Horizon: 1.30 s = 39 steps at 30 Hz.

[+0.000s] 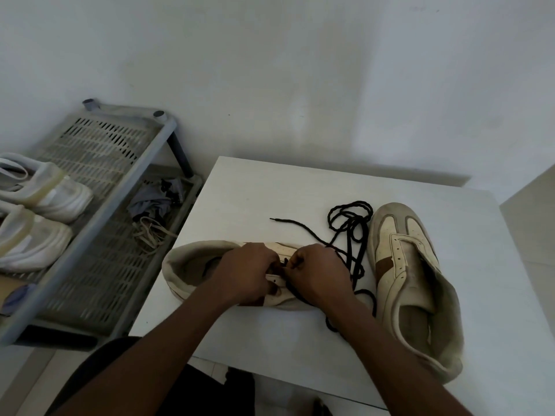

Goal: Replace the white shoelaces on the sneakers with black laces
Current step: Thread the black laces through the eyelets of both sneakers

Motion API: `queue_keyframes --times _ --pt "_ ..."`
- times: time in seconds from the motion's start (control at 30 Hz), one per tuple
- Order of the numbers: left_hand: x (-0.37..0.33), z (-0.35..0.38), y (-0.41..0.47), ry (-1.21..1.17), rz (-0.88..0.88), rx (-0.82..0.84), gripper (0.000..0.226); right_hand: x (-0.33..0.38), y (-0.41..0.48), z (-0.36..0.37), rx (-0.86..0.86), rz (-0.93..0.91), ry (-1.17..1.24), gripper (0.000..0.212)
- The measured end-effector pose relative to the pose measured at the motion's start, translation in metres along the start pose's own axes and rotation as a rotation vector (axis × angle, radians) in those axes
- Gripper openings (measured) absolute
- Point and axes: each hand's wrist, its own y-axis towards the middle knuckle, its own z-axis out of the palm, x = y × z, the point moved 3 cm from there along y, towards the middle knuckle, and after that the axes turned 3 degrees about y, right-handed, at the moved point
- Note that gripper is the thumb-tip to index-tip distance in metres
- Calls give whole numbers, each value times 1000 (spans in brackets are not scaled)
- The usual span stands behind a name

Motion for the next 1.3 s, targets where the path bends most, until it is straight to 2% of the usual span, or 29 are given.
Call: queue_keyframes --times 0.2,0.4,0.47,0.57,0.63,0.7,0.8,0.87,0.93,1.0,1.03,1.07,1.17,1.23,1.3 --pt "9 -23 -2 54 116 -46 33 -1 -6 -11 209 129 379 21" --pt "29 -34 -1 55 191 -83 25 22 -37 16 403 239 689 18" --pt "28 -32 0 73 225 -58 23 24 -35 15 312 153 607 15" --pt "29 -28 2 89 246 -67 24 22 -20 4 57 -180 137 15" --pt "29 -25 3 118 246 -70 27 22 -14 3 46 -325 -62 20" --pt "28 -24 3 114 245 -79 28 22 -12 5 39 -405 -104 15" --pt "30 -24 2 51 249 -81 22 18 -8 12 -20 -451 -8 11" --pt "34 -25 3 -21 257 -79 15 9 -6 8 -125 -333 134 18" --pt "37 -25 3 -57 249 -71 14 -12 0 -4 -205 -41 383 19" --pt "37 -26 4 -54 246 -78 15 -32 3 -14 -163 233 637 13" --pt "36 -26 4 -48 251 -80 16 -36 3 -19 -128 262 658 9" --pt "35 -26 4 -38 253 -78 16 -35 2 -23 -98 199 559 7" --pt "32 -27 5 -3 249 -60 17 -12 -5 -21 -125 -228 150 39" --pt "31 -27 5 16 247 -61 16 1 -8 -11 -106 -433 12 35" --pt "30 -27 5 20 241 -58 16 3 -8 5 -65 -539 -78 29"
